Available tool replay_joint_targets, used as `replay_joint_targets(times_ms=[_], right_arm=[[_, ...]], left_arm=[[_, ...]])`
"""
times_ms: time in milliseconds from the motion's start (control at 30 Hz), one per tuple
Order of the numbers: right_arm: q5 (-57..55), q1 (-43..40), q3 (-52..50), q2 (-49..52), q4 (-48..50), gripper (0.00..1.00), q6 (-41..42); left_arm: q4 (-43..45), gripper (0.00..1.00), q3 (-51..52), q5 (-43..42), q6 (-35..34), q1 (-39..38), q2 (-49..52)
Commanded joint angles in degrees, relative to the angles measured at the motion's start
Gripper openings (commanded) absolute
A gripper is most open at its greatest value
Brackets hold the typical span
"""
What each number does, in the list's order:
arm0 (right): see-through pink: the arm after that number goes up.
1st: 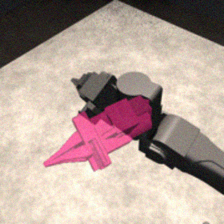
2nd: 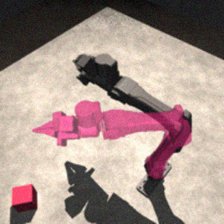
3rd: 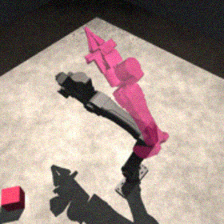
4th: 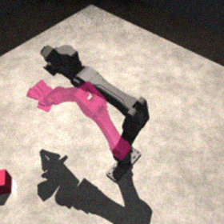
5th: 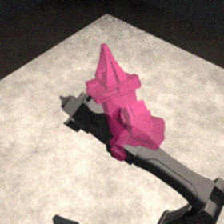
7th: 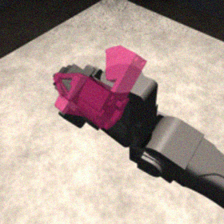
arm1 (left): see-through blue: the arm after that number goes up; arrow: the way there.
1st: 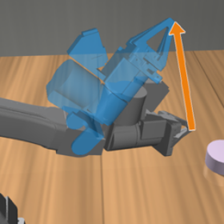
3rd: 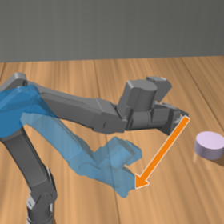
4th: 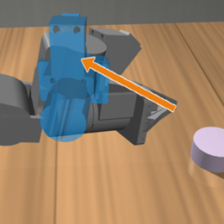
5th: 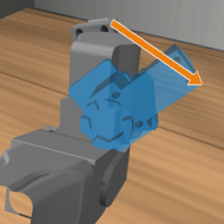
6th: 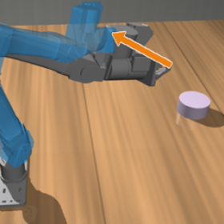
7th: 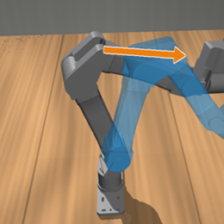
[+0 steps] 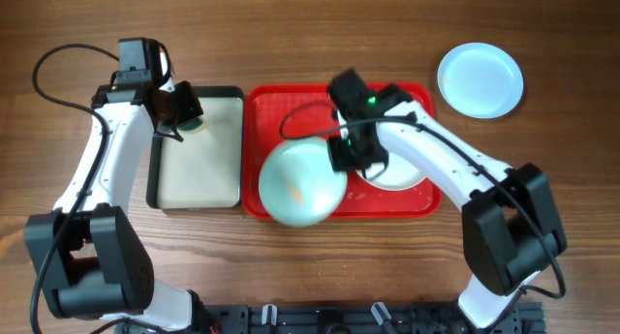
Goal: Clean dirty plates on tray and stack at the side
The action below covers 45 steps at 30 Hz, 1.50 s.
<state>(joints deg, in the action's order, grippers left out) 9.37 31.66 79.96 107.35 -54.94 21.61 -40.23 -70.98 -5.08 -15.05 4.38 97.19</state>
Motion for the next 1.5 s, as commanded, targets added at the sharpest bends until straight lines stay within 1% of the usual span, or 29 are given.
replay_joint_targets(times_ms=[0,67,267,400,533,567,600,633,667,700,733,800,900,1000,1067,1233,1267,1300,1333,1467], right_arm=[[-8.5,-0.5,2.5,0.0,7.0,0.04,-0.6],[-12.1,-0.5,1.9,0.2,11.6,0.04,-0.6],[-12.6,-0.5,0.9,2.5,19.4,0.04,-0.4],[-11.7,-0.5,0.9,5.4,19.1,0.04,2.9],[-7.2,-0.5,0.9,6.3,16.6,0.05,4.5],[-6.6,-0.5,0.9,6.3,16.1,0.09,4.5],[-6.3,-0.5,0.9,6.3,15.5,0.18,4.2],[-6.4,-0.5,0.9,6.3,15.3,0.39,1.6],[-7.3,-0.7,1.3,6.3,15.7,0.61,-4.1],[-9.2,-1.1,2.3,6.3,15.9,0.65,-8.7],[-10.1,-1.8,3.6,6.3,15.8,0.65,-12.6],[-10.2,-3.0,4.9,6.3,16.7,0.64,-14.1],[-7.8,-4.9,4.9,6.9,19.7,0.57,-14.2],[-3.0,-5.2,4.8,8.9,22.1,0.57,-16.2],[-1.5,-5.1,4.8,10.4,22.8,0.55,-17.1],[-0.4,-5.0,4.8,12.6,22.1,0.41,-16.9],[0.9,-5.0,4.8,12.8,21.7,0.33,-16.9],[1.3,-5.0,4.8,12.8,21.4,0.22,-16.8],[1.2,-5.1,4.8,12.8,21.1,0.19,-16.0],[1.2,-5.1,4.8,12.8,18.7,0.19,-14.0]], left_arm=[[0.3,0.04,-0.3,-0.9,1.4,-0.2,-0.2],[0.3,0.04,-0.3,-0.9,1.4,-0.2,-0.2],[0.4,0.04,-0.3,-0.9,1.4,-0.2,-0.2],[0.3,0.04,-0.3,-0.9,1.4,-0.2,-0.2],[0.3,0.04,-0.3,-0.9,1.4,-0.2,-0.2],[0.3,0.04,-0.3,-0.9,1.4,-0.2,-0.2],[0.3,0.04,-0.3,-0.9,1.4,-0.2,-0.2],[0.3,0.04,-0.3,-0.9,1.4,-0.2,-0.2],[0.3,0.04,-0.3,-0.9,1.4,-0.2,-0.2],[0.3,0.04,-0.3,-0.9,1.4,-0.2,-0.2],[0.3,0.04,-0.3,-0.9,1.4,-0.2,-0.2],[0.3,0.04,-0.3,-0.9,1.4,-0.2,-0.2],[0.3,0.04,-0.3,-0.9,1.4,-0.2,-0.2],[0.2,0.04,-0.3,-0.9,1.4,-0.2,-0.2],[0.3,0.04,-0.3,-0.9,1.4,-0.2,-0.2],[0.3,0.04,-0.3,-0.9,1.4,-0.2,-0.2],[0.3,0.04,-0.3,-0.9,1.4,-0.2,-0.2],[0.3,0.04,-0.3,-0.9,1.4,-0.2,-0.2],[0.3,0.04,-0.3,-0.9,1.4,-0.2,-0.2],[0.3,0.04,-0.3,-0.9,1.4,-0.2,-0.2]])
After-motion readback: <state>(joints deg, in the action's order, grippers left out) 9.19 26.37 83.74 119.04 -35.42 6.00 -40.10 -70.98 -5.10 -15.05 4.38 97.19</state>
